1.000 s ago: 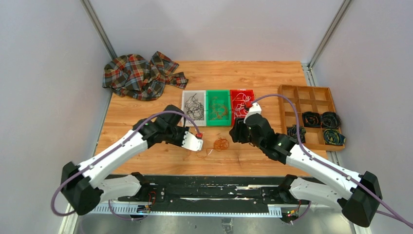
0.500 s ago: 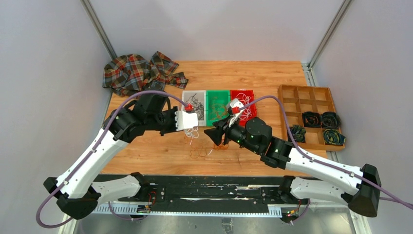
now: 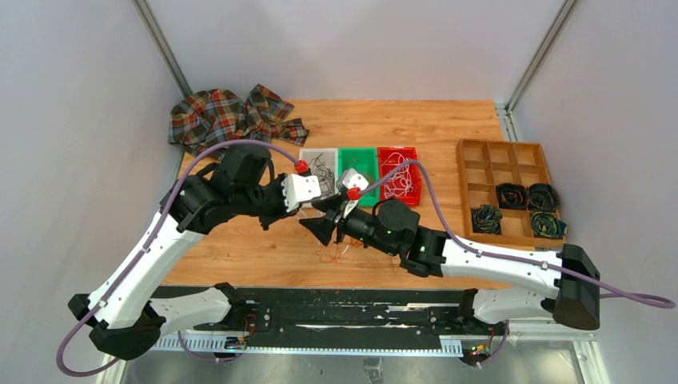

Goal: Untangle the cables

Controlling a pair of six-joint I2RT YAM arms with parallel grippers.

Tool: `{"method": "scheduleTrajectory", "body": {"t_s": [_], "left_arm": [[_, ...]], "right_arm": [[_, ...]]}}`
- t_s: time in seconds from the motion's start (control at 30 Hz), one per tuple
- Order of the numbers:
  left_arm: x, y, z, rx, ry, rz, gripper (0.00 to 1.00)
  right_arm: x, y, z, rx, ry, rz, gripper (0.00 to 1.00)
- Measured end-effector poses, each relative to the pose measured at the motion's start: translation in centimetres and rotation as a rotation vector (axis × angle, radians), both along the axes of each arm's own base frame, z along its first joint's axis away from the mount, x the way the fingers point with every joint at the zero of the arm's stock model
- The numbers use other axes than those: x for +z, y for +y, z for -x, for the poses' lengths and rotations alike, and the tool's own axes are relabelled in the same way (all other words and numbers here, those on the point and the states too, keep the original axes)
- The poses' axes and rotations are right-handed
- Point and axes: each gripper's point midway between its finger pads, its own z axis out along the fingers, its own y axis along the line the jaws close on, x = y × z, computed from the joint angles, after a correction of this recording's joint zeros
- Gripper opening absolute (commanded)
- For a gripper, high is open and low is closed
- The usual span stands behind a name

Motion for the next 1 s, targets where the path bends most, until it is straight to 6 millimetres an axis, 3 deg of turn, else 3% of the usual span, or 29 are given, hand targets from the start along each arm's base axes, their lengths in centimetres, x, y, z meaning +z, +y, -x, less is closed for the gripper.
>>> {"method": "scheduleTrajectory", "body": {"t_s": [0.13, 0.23, 0.33, 0.7, 1.0], "left_arm": [[0.0, 0.0, 0.3, 0.009, 0.019, 0.006, 0.00], [-0.1, 0.1, 0.5, 0.007, 0.030, 0.001, 0.00], [0.1, 0.2, 0.8, 0.001, 0.031, 0.001, 0.00], [0.9, 0.4, 2.0, -0.044, 0.036, 0.021, 0.00], [3.9, -0.2, 4.1, -0.126, 0.060, 0.093, 0.00]], "right_arm": [[-0.5, 0.9, -0.4, -0.008, -0.020, 0.019, 0.44], [-1.0, 1.0, -1.3, -0.051, -0.026, 0.044, 0.34], [-1.5, 0.7, -2.2, -0.102, -0.040, 0.070, 0.30], [-2.1, 0.2, -3.2, -0.169, -0.117, 0.137, 0.49], [-3.3, 1.8, -5.4, -0.281, -0.174, 0.168, 0.54]]}}
